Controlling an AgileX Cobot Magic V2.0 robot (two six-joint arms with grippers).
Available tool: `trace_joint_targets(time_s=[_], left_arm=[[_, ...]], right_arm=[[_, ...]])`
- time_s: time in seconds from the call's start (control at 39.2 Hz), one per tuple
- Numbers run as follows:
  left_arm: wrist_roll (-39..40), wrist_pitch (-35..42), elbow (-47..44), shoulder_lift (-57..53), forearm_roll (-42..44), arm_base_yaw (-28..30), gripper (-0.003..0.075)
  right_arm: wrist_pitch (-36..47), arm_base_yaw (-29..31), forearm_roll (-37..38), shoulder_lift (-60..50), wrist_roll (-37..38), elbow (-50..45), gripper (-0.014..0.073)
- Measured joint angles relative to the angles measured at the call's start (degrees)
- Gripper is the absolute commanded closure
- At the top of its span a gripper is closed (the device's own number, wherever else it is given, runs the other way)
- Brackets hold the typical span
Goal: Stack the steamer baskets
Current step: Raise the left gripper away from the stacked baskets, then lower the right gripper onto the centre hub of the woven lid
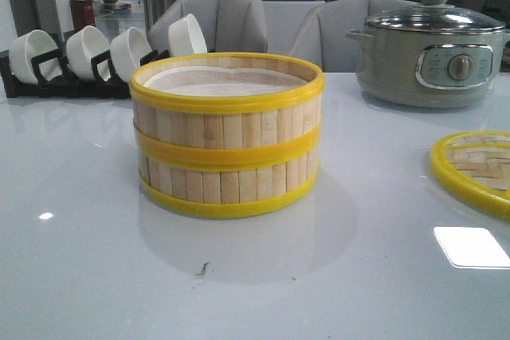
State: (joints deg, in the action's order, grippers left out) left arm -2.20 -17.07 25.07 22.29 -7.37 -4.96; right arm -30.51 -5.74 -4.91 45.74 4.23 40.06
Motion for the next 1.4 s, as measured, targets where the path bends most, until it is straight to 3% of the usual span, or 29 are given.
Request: trace_joint_targets(time_s=[0.23,0.76,1.2,1.4], left_arm=[[0.0,9.8,-4.4,0.0,1.5,0.0,0.0633],[0.0,10.4,-4.9,0.0,2.1,0.0,0.0633],[0.0,10.4,-4.9,0.0,2.3,0.0,0.0633],[0.0,10.4,-4.9,0.0,2.3,0.0,0.0633]], right_arm=[[0.0,0.0,0.0,0.0,0.0,0.0,0.0147],[0.0,0.0,0.0,0.0,0.0,0.0,0.0158],[0.0,0.0,0.0,0.0,0.0,0.0,0.0539],[-0.3,0.0,0.0,0.0,0.0,0.0,0.0537]])
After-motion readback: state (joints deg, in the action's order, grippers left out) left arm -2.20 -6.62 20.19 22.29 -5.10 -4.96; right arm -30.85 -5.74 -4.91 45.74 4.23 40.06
